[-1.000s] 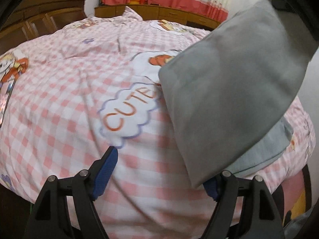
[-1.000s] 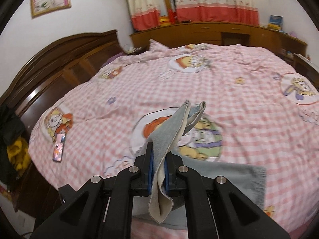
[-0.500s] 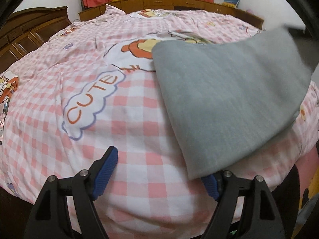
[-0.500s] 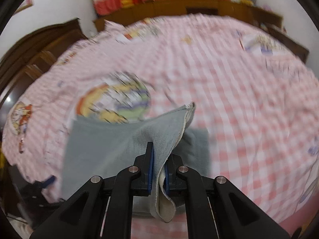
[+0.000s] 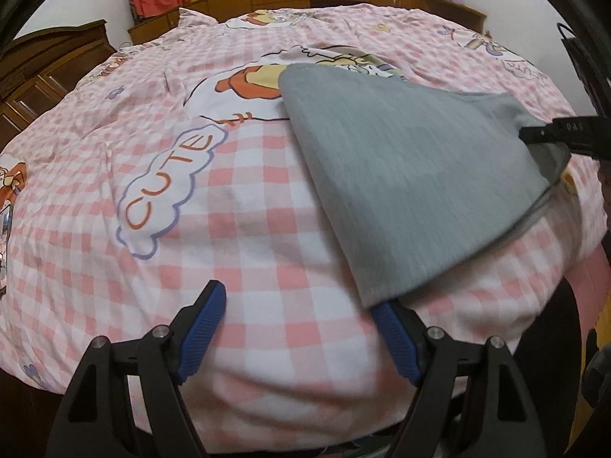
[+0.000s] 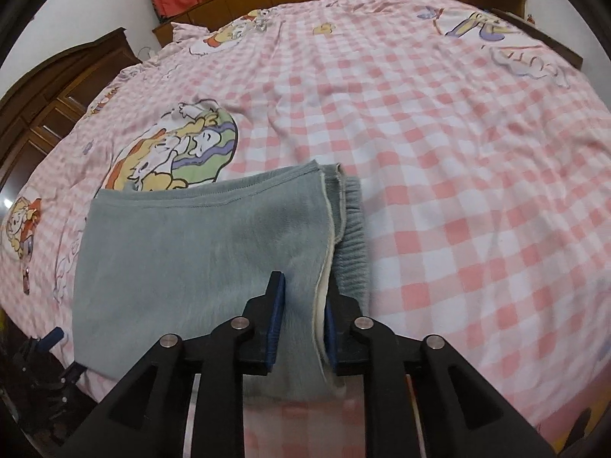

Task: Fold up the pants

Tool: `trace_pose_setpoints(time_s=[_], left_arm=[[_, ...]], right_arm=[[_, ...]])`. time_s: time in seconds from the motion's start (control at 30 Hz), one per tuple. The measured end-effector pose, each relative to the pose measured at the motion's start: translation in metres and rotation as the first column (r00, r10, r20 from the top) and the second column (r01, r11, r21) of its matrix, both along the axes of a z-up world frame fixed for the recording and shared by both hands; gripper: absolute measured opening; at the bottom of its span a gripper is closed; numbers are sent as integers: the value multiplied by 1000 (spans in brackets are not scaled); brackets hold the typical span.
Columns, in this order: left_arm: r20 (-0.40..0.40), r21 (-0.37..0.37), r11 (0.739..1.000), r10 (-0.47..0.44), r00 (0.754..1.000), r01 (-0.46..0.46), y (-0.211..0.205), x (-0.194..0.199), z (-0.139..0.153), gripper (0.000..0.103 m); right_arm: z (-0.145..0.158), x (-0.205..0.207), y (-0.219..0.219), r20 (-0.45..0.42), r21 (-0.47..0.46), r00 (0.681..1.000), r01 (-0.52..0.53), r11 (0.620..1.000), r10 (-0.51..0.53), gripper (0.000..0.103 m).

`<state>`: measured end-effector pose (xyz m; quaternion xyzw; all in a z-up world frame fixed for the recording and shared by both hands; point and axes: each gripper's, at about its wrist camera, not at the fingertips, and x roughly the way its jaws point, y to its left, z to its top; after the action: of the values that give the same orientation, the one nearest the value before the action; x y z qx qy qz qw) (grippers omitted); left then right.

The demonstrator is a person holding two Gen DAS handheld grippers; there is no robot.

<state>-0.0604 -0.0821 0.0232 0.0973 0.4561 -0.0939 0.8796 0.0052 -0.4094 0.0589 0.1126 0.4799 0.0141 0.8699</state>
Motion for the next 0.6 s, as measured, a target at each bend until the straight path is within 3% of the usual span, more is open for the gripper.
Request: trace_pose_setpoints(time_s=[0.23, 0.43, 0.6], left_arm=[[28, -15, 999, -30, 999, 30, 12, -11, 24, 82], [44, -83, 996, -38, 998, 42, 17, -11, 44, 82], [36, -131, 991, -28, 999, 33, 13, 15, 47, 82]], right_arm=[[21, -27, -7, 46, -27, 999, 6, 1000, -4, 28], [11, -20, -12, 18, -48, 1000, 26, 998, -25, 41], [-1, -7, -15, 2, 13, 999, 46, 999, -46, 46]])
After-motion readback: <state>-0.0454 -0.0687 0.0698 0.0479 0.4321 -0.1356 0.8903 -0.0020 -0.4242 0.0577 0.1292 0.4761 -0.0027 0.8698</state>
